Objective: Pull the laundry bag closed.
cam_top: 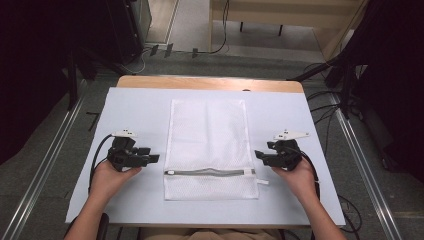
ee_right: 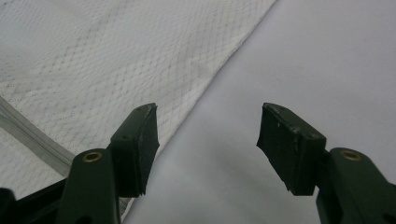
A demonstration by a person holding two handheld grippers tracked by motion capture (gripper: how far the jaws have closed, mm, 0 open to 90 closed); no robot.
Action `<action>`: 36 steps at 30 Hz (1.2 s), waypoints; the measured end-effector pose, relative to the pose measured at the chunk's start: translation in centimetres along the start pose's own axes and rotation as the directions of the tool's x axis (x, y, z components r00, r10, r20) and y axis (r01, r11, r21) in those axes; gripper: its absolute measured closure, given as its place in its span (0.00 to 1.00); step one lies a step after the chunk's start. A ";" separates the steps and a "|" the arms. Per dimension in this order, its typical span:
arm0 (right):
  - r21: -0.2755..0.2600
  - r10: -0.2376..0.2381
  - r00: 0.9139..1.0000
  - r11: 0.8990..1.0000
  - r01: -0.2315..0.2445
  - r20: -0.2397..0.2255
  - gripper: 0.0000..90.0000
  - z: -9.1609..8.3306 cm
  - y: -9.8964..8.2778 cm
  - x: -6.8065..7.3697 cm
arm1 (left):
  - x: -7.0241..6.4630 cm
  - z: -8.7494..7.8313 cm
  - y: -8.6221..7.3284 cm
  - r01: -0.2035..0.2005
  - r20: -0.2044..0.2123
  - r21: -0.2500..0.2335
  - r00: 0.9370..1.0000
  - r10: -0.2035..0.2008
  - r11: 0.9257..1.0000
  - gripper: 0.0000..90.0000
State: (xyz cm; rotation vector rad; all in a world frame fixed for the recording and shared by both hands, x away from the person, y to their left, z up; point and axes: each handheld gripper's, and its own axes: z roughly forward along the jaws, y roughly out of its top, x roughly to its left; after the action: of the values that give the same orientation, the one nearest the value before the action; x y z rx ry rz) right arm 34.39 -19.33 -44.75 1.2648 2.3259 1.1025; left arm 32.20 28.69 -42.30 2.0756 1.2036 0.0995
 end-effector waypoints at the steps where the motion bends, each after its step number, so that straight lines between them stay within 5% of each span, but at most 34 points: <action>1: 0.001 0.000 1.000 1.000 0.000 -0.001 0.43 0.0 0.0 0.0 | 0.0 0.0 0.0 0.000 -0.003 -0.001 1.000 0.000 1.000 0.51; 36: 0.007 0.015 1.000 1.000 -0.015 -0.024 0.50 -0.3 0.2 0.5 | 0.3 -0.5 -0.2 0.033 0.016 -0.016 0.999 -0.033 0.999 0.46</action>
State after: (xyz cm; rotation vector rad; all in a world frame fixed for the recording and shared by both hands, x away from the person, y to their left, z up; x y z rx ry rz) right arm 34.10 -19.00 -44.36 1.2804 2.3432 1.1214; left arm 32.01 29.31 -42.13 2.0379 1.2234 0.0778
